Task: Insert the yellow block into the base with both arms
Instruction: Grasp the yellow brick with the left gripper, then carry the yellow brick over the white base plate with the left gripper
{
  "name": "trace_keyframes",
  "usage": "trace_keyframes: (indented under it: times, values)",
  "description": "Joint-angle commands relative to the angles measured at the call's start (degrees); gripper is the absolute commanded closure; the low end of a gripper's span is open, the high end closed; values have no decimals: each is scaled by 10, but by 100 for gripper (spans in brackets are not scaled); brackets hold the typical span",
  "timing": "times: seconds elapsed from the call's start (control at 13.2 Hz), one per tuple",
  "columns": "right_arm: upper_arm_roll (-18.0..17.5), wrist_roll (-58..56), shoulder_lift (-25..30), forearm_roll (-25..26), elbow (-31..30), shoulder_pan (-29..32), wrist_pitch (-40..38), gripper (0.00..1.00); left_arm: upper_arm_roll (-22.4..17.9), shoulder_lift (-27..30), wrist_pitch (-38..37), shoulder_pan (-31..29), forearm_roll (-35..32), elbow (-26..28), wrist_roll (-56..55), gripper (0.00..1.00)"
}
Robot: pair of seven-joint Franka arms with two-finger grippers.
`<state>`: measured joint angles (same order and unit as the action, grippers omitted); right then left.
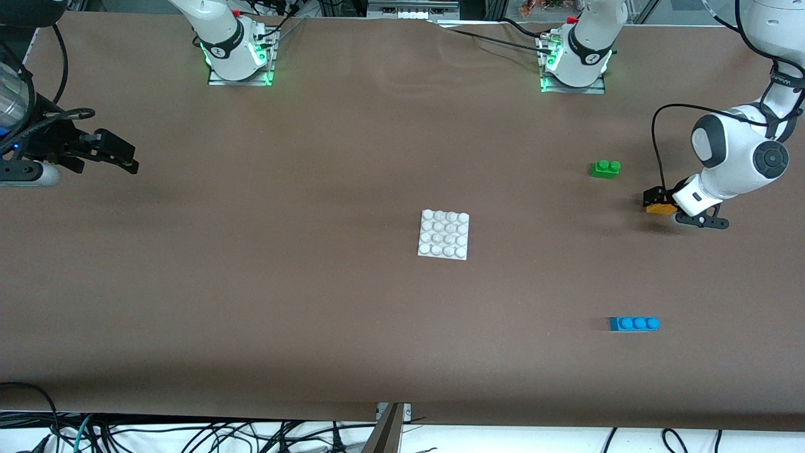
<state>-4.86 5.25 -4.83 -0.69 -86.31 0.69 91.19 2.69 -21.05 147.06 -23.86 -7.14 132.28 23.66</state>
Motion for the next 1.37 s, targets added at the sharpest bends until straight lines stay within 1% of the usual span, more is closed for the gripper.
trace_keyframes:
  times: [0.0, 0.08, 0.15, 0.23, 0.3, 0.38, 0.53, 0.61, 0.76, 0.84, 0.91, 1.06, 1.14, 1.22, 1.29]
  values:
    - [-4, 1, 3, 3, 8, 8, -12, 0, 5, 3, 4, -7, -2, 3, 41, 48]
    - [-4, 2, 3, 3, 8, 8, -11, 0, 5, 4, 3, -7, -2, 0, 48, 63]
    - [-4, 1, 3, 2, 8, 7, -11, 0, 5, 9, 1, -7, -2, -3, 50, 72]
    - [-4, 2, 3, 2, 8, 7, -11, 0, 6, 17, -3, -6, -2, -4, 48, 76]
    - [-4, 1, 3, 2, 8, 7, -11, 0, 9, 35, -6, -4, -2, -5, 47, 77]
    - [-4, 1, 2, 2, 8, 9, -11, 0, 22, 55, -30, -3, -2, -13, 45, 79]
    - [0, 2, -1, 2, 8, 10, -10, 0, 63, 93, -130, -3, -1, -53, 24, 79]
    - [0, 3, -1, 2, 8, 9, -9, 0, 84, 101, -174, -3, 8, -78, 13, 79]
    - [0, 4, -1, 2, 8, 9, -10, 0, 136, 108, -262, -3, 54, -132, -33, 78]
    - [0, 2, -1, 1, 8, 9, -10, 0, 170, 105, -301, -1, 56, -163, -64, 78]
    - [0, 4, -1, 1, 8, 9, -10, 0, 207, 102, -323, 0, 57, -182, -108, 78]
    - [-1, 4, 0, 0, 8, 8, -9, 0, 281, 96, -325, 1, 58, -192, -208, 79]
    - [0, 4, 0, 0, 8, 8, -10, 0, 315, 77, -325, 9, 57, -206, -236, 79]
    - [0, 4, -1, 0, 8, 8, -11, 0, 338, 50, -325, 29, 57, -226, -256, 79]
    - [0, 4, -1, 0, 8, 9, -10, 0, 342, 24, -324, 70, 51, -253, -298, 79]
